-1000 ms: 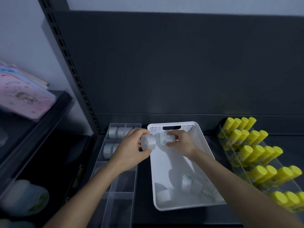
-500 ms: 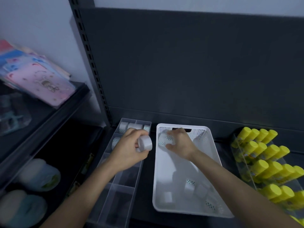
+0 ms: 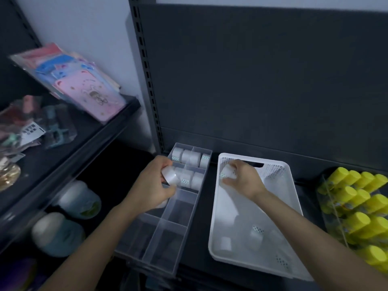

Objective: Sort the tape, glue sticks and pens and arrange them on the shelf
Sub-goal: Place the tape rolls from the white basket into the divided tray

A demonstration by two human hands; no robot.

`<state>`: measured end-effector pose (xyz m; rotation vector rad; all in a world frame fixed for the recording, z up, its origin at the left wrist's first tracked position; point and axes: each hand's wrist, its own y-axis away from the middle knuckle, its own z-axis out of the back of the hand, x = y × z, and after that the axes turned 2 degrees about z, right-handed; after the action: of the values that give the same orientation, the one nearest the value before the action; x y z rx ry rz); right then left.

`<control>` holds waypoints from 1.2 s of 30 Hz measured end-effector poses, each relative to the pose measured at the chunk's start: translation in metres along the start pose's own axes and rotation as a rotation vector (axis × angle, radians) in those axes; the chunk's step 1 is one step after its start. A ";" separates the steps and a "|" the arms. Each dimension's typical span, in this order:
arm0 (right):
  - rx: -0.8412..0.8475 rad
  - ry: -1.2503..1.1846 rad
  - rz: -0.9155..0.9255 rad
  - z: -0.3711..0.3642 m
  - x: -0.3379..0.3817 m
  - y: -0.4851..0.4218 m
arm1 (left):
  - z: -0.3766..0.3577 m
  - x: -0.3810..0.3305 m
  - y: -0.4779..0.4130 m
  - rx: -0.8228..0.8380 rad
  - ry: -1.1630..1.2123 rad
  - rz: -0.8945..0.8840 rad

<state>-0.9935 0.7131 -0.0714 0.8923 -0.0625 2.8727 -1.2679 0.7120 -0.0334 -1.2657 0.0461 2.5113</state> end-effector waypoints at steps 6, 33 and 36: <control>-0.228 -0.101 0.036 0.021 0.042 0.021 | 0.037 0.020 -0.006 0.136 -0.051 -0.024; -0.043 -0.168 0.150 -0.022 0.122 0.090 | 0.034 0.051 -0.002 0.303 -0.746 -0.286; -0.029 -0.171 0.153 -0.024 0.122 0.091 | 0.033 0.047 -0.006 0.307 -0.756 -0.319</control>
<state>-1.1189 0.6390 -0.0219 1.1737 -0.1973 2.9165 -1.3180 0.7362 -0.0500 -0.1499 0.0436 2.4081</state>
